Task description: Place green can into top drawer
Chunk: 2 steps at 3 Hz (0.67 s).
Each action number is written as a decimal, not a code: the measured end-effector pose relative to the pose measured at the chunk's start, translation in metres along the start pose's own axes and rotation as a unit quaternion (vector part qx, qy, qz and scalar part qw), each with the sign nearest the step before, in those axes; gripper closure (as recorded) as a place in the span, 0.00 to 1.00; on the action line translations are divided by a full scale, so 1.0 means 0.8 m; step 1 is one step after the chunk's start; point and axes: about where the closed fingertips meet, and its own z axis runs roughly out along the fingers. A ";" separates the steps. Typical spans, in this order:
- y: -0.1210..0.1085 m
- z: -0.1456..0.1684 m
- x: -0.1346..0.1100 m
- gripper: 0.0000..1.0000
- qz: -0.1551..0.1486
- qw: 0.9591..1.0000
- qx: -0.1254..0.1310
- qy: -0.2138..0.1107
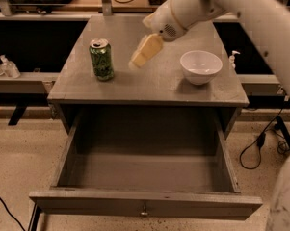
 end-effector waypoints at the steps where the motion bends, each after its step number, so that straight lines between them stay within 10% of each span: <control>1: 0.005 0.071 -0.024 0.00 0.026 0.997 -0.024 -0.065; 2: 0.007 0.120 -0.036 0.00 0.056 0.993 -0.034 -0.099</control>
Offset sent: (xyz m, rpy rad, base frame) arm 0.0394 0.1210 -0.0643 0.3260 0.1291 -0.0103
